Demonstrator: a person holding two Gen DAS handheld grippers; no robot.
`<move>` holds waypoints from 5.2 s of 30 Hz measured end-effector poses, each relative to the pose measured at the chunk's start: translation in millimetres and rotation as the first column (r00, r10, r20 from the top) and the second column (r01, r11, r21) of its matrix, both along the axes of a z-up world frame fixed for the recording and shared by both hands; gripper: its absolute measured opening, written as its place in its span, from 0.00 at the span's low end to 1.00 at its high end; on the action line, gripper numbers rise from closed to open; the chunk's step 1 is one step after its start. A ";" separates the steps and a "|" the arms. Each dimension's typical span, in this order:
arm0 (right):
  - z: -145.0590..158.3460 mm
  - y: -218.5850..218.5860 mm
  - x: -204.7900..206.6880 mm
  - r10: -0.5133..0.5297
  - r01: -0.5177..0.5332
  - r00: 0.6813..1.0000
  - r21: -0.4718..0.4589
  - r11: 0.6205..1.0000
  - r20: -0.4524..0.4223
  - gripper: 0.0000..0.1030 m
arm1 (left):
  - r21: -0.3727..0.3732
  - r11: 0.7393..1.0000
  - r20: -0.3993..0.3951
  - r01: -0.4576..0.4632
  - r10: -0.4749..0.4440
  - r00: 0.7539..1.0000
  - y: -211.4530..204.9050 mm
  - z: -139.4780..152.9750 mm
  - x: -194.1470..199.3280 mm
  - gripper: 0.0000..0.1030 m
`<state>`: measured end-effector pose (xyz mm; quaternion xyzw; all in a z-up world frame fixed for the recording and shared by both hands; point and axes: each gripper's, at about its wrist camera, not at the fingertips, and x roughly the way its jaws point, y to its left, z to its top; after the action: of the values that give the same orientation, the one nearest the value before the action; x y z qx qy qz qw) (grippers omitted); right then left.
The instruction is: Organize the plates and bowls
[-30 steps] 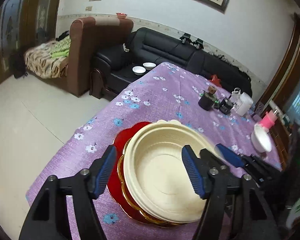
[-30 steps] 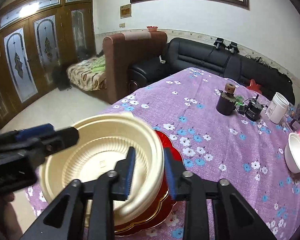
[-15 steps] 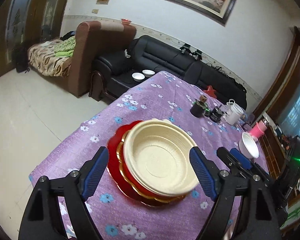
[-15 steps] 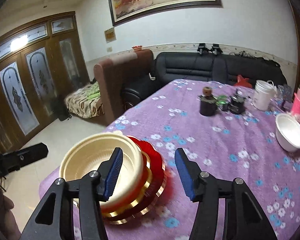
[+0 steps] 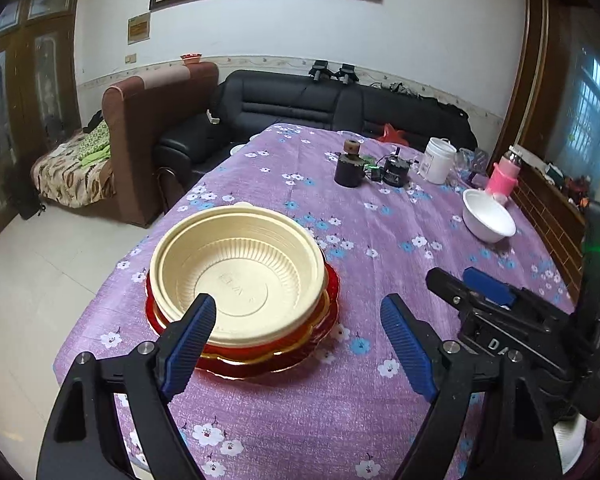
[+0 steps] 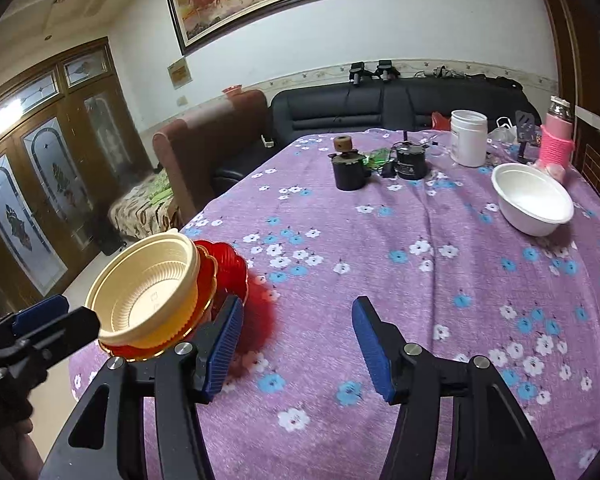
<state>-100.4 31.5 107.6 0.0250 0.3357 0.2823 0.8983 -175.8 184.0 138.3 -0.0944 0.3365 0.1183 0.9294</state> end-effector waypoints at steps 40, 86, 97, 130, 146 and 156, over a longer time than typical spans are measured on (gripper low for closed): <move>-1.2 14.6 -55.6 0.086 -0.086 0.996 -0.020 0.996 -0.002 0.69 | 0.126 0.982 0.008 -0.138 0.138 0.990 3.6 -5.8 -33.7 0.88; 27.0 -23.2 -46.1 0.035 -0.033 0.997 0.024 0.999 -0.070 0.69 | 0.028 0.998 0.021 -0.050 0.050 0.999 21.2 11.3 -44.3 0.88; 252.4 -123.6 -36.3 -0.170 0.163 0.981 0.083 0.983 0.092 0.80 | 0.120 0.984 0.205 0.128 -0.151 0.967 22.0 176.2 -54.7 0.92; -70.4 -237.7 268.4 -0.489 0.619 0.673 0.061 0.783 -0.555 0.28 | -0.155 0.936 -0.122 0.317 -0.337 0.934 -75.0 3.4 94.4 0.97; -68.6 -203.0 166.6 -0.123 0.274 0.694 0.102 0.956 -0.710 0.09 | -0.203 0.935 -0.146 0.290 -0.322 0.935 -83.2 -18.8 90.0 0.97; -68.8 -167.4 98.3 -0.097 0.103 0.800 -0.023 0.994 -0.592 0.28 | -0.195 0.938 -0.203 0.288 -0.326 0.923 -116.6 -47.0 95.8 0.97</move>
<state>-2.1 -135.9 38.8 0.1341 0.5957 0.2144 0.7624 -80.1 67.4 91.3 -0.1006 0.4620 -0.0467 0.8799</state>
